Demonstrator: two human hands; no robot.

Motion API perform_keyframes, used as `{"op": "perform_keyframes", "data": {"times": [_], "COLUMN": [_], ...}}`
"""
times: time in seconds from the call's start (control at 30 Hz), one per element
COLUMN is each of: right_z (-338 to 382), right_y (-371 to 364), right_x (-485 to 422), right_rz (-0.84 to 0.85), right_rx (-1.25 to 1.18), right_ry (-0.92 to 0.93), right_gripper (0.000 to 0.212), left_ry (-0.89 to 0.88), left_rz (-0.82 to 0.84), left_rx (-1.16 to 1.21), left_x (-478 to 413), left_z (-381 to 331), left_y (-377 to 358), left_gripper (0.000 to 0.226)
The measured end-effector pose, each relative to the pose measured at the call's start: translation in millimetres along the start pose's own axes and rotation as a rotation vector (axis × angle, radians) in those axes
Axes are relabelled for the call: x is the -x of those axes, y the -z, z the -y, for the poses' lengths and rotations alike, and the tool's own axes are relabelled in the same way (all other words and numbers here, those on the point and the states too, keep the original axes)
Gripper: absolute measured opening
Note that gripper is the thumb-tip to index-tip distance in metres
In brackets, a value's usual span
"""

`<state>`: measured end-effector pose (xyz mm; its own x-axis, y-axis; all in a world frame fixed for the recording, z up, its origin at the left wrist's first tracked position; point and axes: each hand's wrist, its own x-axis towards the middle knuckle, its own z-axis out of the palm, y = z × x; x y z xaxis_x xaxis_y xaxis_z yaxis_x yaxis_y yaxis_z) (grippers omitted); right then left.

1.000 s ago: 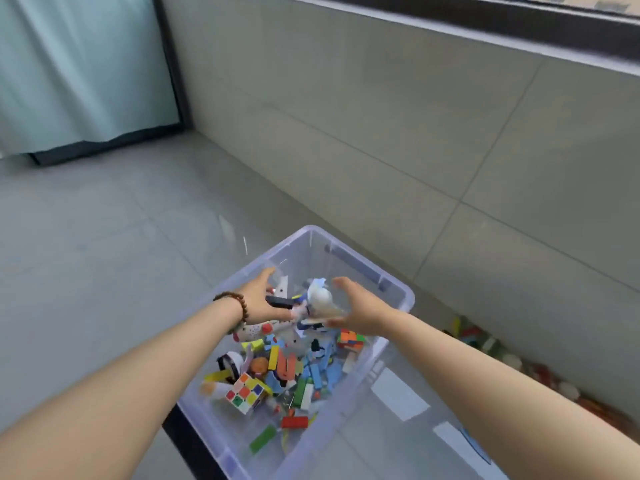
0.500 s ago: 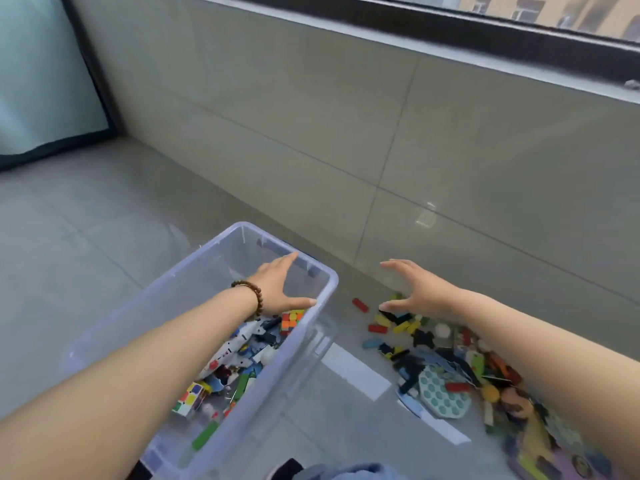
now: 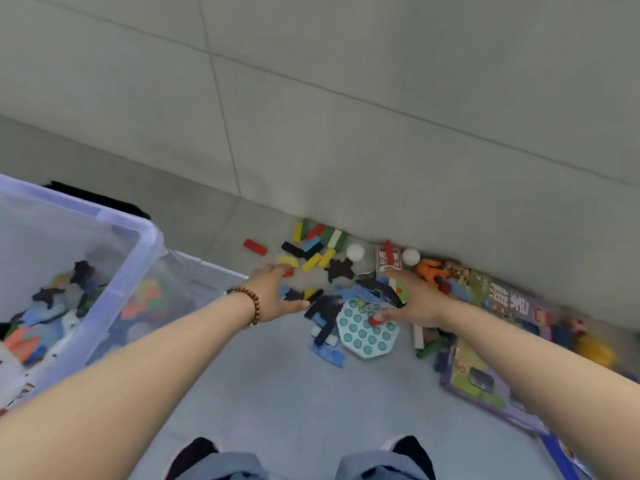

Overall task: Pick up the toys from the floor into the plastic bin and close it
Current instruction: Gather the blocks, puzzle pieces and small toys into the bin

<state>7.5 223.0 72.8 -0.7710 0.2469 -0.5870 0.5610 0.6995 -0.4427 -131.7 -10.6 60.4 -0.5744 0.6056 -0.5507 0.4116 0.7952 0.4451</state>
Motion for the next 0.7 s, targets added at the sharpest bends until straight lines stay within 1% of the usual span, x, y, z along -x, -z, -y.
{"op": "perform_keyframes", "data": {"times": [0.07, 0.13, 0.23, 0.3, 0.4, 0.53, 0.6, 0.7], "right_z": [-23.1, -38.7, -50.1, -51.3, -47.7, -42.4, -41.6, -40.7], "right_y": [-17.4, -29.0, -42.4, -52.5, -65.8, -75.4, -76.6, -75.8], "right_x": [-13.7, -23.4, -36.1, -44.2, -55.3, -62.5, -62.7, -62.5], "right_rz": [-0.010, -0.058, -0.140, -0.178, -0.272, -0.342, -0.353, -0.337], "right_rx": [-0.026, -0.026, 0.062, 0.072, 0.081, 0.019, -0.005, 0.026], "right_ry": [-0.011, -0.022, 0.043, 0.061, 0.075, 0.081, 0.086, 0.104], "right_gripper": [0.085, 0.084, 0.086, 0.089, 0.086, 0.079, 0.078, 0.075], "left_ry": [-0.006, -0.004, 0.024, 0.043, 0.033, -0.067, -0.095, -0.097], "left_rz": [0.006, 0.015, 0.079, 0.041, -0.121, -0.346, -0.376, -0.336], "left_rx": [-0.022, -0.095, -0.207, -0.254, -0.260, -0.170, -0.109, -0.055], "left_x": [-21.1, -38.2, -56.9, -63.1, -68.0, -73.9, -77.8, -85.2], "left_z": [2.3, 1.3, 0.3, 1.2, 4.1, 7.3, 4.8, -0.8], "left_y": [-28.4, -52.3, -83.3, -101.2, -119.9, -125.4, -123.7, -121.5], "left_gripper": [0.090, 0.099, 0.111, 0.112, 0.104, 0.097, 0.084, 0.067]}}
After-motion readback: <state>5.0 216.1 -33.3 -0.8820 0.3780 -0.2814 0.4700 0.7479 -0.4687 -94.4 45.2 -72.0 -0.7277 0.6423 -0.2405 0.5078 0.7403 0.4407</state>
